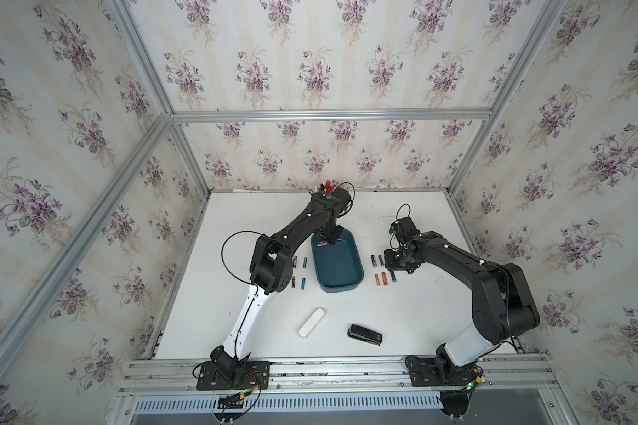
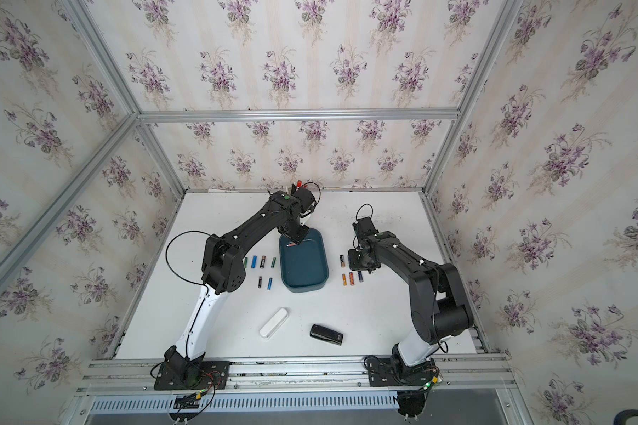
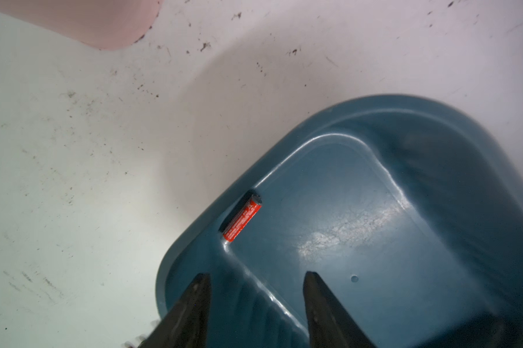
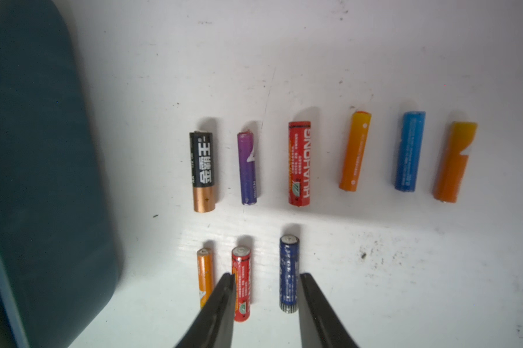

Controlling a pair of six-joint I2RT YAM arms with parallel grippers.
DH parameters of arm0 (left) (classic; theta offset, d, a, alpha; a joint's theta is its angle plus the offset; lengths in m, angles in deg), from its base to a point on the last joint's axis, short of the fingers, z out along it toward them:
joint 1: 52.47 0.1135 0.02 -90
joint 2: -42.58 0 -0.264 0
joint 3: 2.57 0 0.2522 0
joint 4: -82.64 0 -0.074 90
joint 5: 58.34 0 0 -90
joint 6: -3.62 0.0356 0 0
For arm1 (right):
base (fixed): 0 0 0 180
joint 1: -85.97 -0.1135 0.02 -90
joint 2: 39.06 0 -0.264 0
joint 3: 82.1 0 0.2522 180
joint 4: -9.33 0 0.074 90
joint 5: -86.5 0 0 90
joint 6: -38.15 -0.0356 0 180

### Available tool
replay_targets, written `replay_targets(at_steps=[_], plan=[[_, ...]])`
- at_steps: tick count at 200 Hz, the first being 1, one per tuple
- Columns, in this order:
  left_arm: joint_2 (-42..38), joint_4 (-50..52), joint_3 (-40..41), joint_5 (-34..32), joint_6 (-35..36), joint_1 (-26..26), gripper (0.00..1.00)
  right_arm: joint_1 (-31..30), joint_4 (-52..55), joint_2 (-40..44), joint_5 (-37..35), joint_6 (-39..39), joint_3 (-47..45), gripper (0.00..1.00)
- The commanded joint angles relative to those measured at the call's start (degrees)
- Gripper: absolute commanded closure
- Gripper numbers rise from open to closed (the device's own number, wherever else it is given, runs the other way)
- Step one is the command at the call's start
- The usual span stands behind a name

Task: Take the batteries out of the storage box
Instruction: Pick up the battery from the storage box.

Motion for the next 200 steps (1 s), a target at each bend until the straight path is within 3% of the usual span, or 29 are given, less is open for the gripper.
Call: replay_targets(at_steps=[1, 145, 170, 200], plan=[[1.2, -0.6, -0.6, -1.2, 1.4, 0.0, 0.41, -0.1, 1.0, -0.5, -0.2, 0.1, 1.1, 0.60], [4.9, -1.6, 0.8, -1.4, 2.2, 0.0, 0.41, 0.0, 1.7, -2.5, -0.7, 1.8, 2.2, 0.60], [4.9, -0.5, 0.8, -1.2, 1.7, 0.0, 0.44, -0.1, 1.6, -2.6, -0.7, 1.8, 2.2, 0.60], [4.9, 1.2, 0.7, -0.9, 0.5, 0.0, 0.62, -0.1, 1.5, -2.5, -0.7, 1.8, 2.2, 0.61]])
